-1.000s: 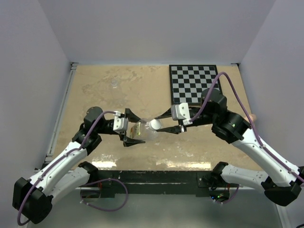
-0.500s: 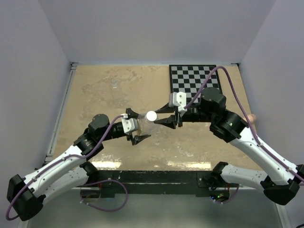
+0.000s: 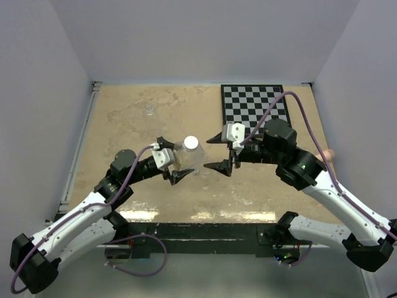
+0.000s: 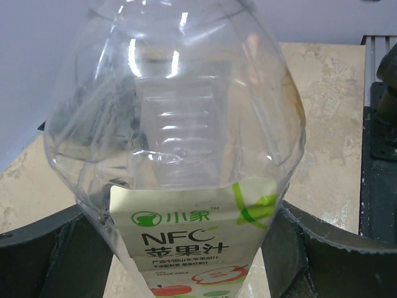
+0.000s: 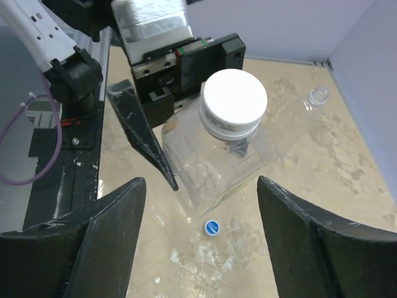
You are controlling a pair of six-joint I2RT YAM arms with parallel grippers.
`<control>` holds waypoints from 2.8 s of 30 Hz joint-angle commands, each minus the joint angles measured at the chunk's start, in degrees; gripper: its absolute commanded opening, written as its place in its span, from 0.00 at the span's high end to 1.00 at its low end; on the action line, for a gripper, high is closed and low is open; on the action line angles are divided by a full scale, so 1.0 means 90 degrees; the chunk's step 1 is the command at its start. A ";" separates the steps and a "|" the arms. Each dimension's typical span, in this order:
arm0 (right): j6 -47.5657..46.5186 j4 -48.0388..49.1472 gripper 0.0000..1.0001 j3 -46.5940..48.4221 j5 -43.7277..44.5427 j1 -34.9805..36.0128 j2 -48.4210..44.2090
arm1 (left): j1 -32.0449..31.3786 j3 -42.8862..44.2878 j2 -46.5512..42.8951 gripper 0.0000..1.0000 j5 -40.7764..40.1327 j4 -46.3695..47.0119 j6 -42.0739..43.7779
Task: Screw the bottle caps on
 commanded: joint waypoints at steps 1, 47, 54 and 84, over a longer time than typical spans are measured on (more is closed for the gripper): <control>-0.0130 0.0386 0.20 0.0004 -0.0161 0.0031 -0.0343 | 0.0458 0.0095 0.0083 1.00 0.1313 0.0630 -0.0447; 0.1189 0.2380 0.65 0.0179 -0.1861 0.0040 0.1082 | 0.0410 0.0524 0.0630 1.00 0.2517 0.0299 -0.0018; 0.1218 0.2331 1.00 0.0179 -0.1452 0.0040 0.1024 | 0.0342 0.0486 0.0601 1.00 0.1972 0.0426 -0.0154; 0.3894 0.3610 1.00 -0.1569 0.2337 0.0099 0.0301 | -0.3681 0.0153 0.1704 1.00 -0.7503 0.3589 0.0256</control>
